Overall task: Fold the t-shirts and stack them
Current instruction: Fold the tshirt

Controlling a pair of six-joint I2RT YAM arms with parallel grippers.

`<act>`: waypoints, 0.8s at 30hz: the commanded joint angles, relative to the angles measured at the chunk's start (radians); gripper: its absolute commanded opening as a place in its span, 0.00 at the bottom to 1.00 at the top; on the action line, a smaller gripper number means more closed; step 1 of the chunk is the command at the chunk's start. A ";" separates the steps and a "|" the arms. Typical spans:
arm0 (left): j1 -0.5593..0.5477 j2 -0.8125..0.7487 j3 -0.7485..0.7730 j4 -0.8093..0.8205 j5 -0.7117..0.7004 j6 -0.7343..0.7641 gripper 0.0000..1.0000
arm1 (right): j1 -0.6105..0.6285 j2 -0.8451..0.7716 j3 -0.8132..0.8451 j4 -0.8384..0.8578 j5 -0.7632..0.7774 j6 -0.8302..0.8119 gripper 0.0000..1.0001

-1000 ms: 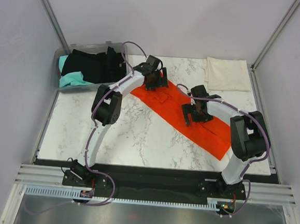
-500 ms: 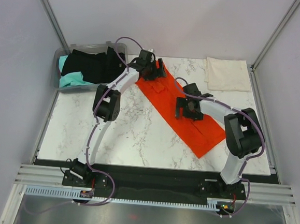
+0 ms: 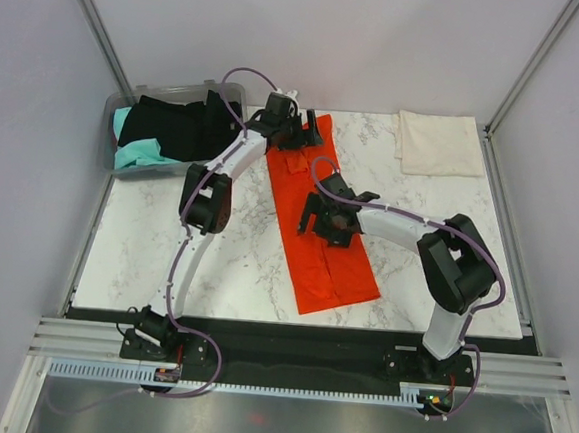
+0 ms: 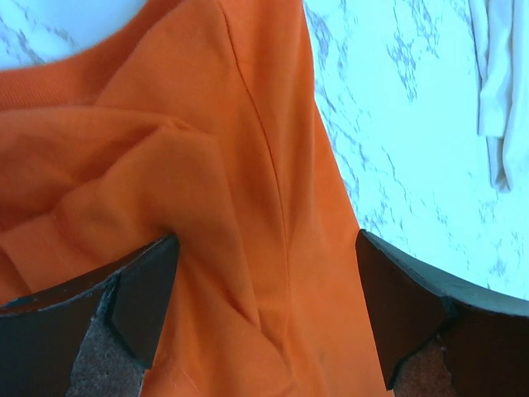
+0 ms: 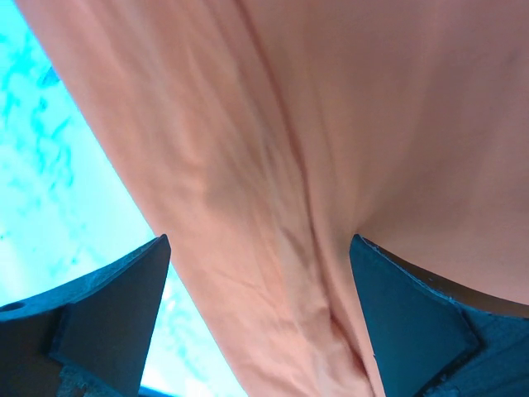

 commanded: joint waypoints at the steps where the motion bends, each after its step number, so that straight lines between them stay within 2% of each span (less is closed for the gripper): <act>1: -0.008 -0.196 -0.020 -0.054 0.021 0.068 0.96 | 0.005 -0.011 0.067 -0.051 -0.027 0.029 0.98; 5: -0.006 -0.412 -0.144 -0.152 0.006 0.086 0.96 | 0.007 -0.075 0.096 -0.139 0.045 -0.132 0.98; 7: -0.006 -0.489 -0.192 -0.203 -0.022 0.089 0.96 | 0.008 -0.092 0.105 -0.217 0.065 -0.274 0.98; 10: -0.006 -0.652 -0.296 -0.335 -0.060 0.083 0.96 | 0.010 -0.153 0.059 -0.269 0.056 -0.425 0.98; 14: -0.006 -0.955 -0.648 -0.369 -0.119 0.080 0.96 | 0.010 -0.259 -0.091 -0.240 0.062 -0.476 0.98; 16: -0.006 -1.125 -0.747 -0.401 -0.133 0.082 0.96 | 0.010 -0.278 -0.160 -0.211 0.019 -0.494 0.98; 18: -0.008 -1.225 -0.874 -0.450 -0.113 0.056 0.96 | 0.013 -0.278 -0.206 -0.179 -0.010 -0.491 0.98; 19: -0.008 -1.335 -0.920 -0.459 -0.100 0.043 0.96 | 0.017 -0.279 -0.216 -0.170 -0.010 -0.484 0.98; 20: -0.006 -1.383 -1.020 -0.471 -0.091 0.011 0.96 | 0.020 -0.281 -0.225 -0.154 -0.009 -0.482 0.98; 24: -0.006 -1.643 -1.253 -0.525 -0.042 -0.079 0.95 | 0.065 -0.305 -0.236 -0.114 0.010 -0.448 0.98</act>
